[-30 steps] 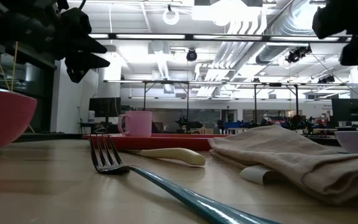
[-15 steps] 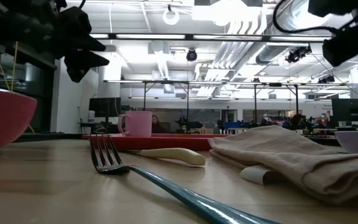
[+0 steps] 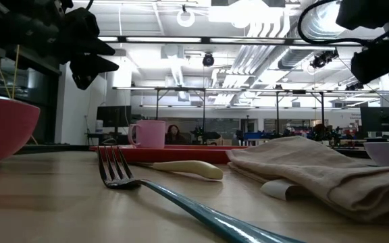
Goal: Set up tray
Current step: Put the light blue plate on the bottom left of the orange serving tray
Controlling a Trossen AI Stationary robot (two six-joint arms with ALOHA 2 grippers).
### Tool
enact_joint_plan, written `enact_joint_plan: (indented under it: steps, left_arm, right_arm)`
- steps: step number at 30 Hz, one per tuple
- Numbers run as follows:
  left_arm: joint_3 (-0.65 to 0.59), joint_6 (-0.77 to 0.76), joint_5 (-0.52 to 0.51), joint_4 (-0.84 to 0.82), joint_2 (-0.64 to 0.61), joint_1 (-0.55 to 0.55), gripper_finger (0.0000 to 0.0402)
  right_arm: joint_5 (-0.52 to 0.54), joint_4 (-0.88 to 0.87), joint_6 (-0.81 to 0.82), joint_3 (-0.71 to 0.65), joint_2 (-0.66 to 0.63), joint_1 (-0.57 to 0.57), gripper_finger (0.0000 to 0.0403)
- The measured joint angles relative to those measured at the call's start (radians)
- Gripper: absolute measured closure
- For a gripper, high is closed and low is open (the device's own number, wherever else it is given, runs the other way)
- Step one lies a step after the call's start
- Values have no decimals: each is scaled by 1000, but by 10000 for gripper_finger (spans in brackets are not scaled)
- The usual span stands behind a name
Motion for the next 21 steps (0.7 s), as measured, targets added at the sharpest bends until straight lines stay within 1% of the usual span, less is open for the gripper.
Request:
enact_joint_plan:
  steps: [6, 10, 21]
  left_arm:
    - [0, 0, 0, 0, 0, 0, 208]
    - [0, -4, 0, 0, 0, 0, 208]
    - [2, -11, 2, 21, 0, 0, 208]
  right_arm:
    - [5, 10, 50, -54, 0, 39, 288]
    - [8, 35, 52, -82, 0, 59, 288]
    - [44, 51, 51, -125, 0, 60, 288]
